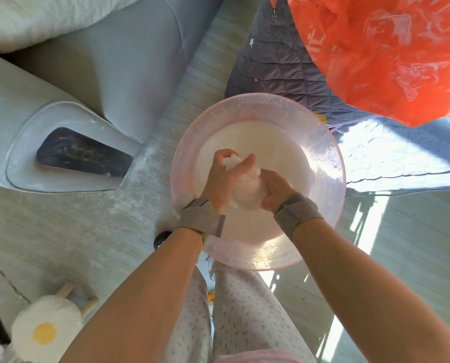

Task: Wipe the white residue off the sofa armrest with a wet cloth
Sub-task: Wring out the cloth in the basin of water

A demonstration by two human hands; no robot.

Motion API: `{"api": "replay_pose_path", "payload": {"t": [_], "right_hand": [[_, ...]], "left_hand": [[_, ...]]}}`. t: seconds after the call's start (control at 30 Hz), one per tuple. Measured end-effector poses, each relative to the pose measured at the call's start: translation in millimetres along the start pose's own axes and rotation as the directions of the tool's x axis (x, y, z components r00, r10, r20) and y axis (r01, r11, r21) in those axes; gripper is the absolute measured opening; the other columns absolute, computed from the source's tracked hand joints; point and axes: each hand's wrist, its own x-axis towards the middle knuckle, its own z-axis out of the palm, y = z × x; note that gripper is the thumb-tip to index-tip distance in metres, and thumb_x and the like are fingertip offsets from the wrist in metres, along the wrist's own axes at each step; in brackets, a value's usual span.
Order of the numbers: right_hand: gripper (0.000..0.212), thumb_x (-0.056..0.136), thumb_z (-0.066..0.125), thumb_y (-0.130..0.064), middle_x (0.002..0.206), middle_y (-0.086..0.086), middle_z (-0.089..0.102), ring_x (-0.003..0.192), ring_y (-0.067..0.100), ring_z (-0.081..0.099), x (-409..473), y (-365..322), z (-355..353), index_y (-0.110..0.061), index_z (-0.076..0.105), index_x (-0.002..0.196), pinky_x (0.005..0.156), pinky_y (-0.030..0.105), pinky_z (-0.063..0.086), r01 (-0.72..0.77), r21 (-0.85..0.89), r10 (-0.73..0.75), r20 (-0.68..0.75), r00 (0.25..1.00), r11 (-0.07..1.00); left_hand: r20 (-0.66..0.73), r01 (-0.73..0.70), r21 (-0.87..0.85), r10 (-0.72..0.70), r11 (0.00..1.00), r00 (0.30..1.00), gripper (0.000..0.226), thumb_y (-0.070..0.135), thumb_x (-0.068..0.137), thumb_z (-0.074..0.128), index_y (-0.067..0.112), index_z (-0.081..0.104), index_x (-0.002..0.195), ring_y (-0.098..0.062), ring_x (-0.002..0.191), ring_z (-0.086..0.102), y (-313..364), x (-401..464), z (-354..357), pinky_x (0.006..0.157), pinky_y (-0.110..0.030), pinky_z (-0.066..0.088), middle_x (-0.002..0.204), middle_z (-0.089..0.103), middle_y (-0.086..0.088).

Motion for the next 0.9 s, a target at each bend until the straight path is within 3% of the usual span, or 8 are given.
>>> {"api": "replay_pose_path", "payload": {"t": [0.1,0.27,0.4,0.47,0.57,0.63,0.77,0.9], "right_hand": [[0.010,0.088,0.058,-0.014,0.076,0.012,0.059,0.064,0.024,0.059,2,-2,-13,-0.006,0.059,0.081,0.060,0.028,0.050,0.050,0.030,-0.049,-0.041,0.998,0.998],[0.011,0.087,0.063,-0.021,0.082,0.006,0.063,0.073,0.020,0.061,-15,-11,-9,-0.013,0.061,0.094,0.063,0.030,0.053,0.305,-0.131,-0.308,0.000,0.951,0.943],[0.016,0.088,0.062,-0.021,0.080,0.003,0.062,0.073,0.018,0.061,-23,-16,-3,-0.011,0.062,0.101,0.063,0.029,0.054,0.444,-0.190,-0.443,0.046,0.895,0.876],[0.017,0.089,0.061,-0.022,0.078,-0.001,0.062,0.070,0.012,0.061,-27,-20,-1,-0.012,0.063,0.103,0.061,0.025,0.055,0.487,-0.249,-0.479,0.099,0.872,0.837],[0.008,0.089,0.058,-0.017,0.076,0.001,0.062,0.067,0.012,0.061,-33,-29,-1,-0.016,0.066,0.092,0.061,0.026,0.056,0.500,-0.267,-0.464,0.188,0.866,0.824],[0.009,0.089,0.057,-0.012,0.076,0.006,0.061,0.066,0.017,0.061,-37,-34,-2,-0.016,0.065,0.086,0.063,0.030,0.057,0.475,-0.255,-0.409,0.272,0.871,0.842],[0.008,0.090,0.056,-0.009,0.075,0.011,0.061,0.058,0.017,0.064,-43,-41,-1,-0.011,0.062,0.084,0.056,0.028,0.056,0.465,-0.285,-0.345,0.383,0.857,0.838],[0.008,0.091,0.057,-0.012,0.074,0.011,0.061,0.059,0.020,0.063,-40,-44,3,-0.010,0.060,0.084,0.060,0.033,0.059,0.446,-0.305,-0.310,0.404,0.860,0.841]], "left_hand": [[0.066,0.241,-0.304,-0.232,0.922,0.970,0.044,0.054,0.093,0.039,0.014,0.056,0.091,-0.012,0.069,0.063,-7,3,-11,0.071,-0.030,0.046,0.073,0.069,0.002],[-0.063,0.284,-0.249,-0.308,0.926,0.949,0.054,0.038,0.096,0.044,0.014,0.073,0.058,-0.024,0.080,0.060,-35,15,-24,0.078,-0.033,0.049,0.065,0.069,-0.002],[-0.016,0.309,-0.269,-0.325,0.912,0.946,0.044,0.036,0.089,0.058,-0.002,0.064,0.110,-0.031,0.108,0.060,-30,9,-24,0.099,-0.039,0.046,0.113,0.065,-0.017],[0.086,0.352,-0.299,-0.343,0.887,0.935,0.036,0.034,0.091,0.055,0.004,0.067,0.107,-0.029,0.107,0.060,-24,3,-20,0.100,-0.042,0.045,0.113,0.065,-0.012],[0.215,0.431,-0.352,-0.377,0.831,0.901,0.025,0.034,0.093,0.049,0.018,0.068,0.087,-0.025,0.091,0.059,-13,-11,-12,0.078,-0.047,0.053,0.094,0.066,-0.003],[0.338,0.471,-0.297,-0.370,0.831,0.866,0.024,0.041,0.088,0.054,0.021,0.064,0.096,-0.026,0.097,0.057,-14,-19,-13,0.080,-0.050,0.052,0.102,0.063,-0.004],[0.545,0.578,-0.195,-0.403,0.792,0.735,0.067,0.051,0.062,0.078,0.015,0.060,0.116,-0.033,0.100,0.064,-19,-23,-19,0.083,-0.053,0.052,0.108,0.064,-0.010],[0.554,0.550,-0.088,-0.418,0.831,0.720,0.055,0.050,0.070,0.054,0.008,0.057,0.106,-0.018,0.070,0.069,-11,-22,-19,0.074,-0.040,0.058,0.082,0.068,-0.006]]}}
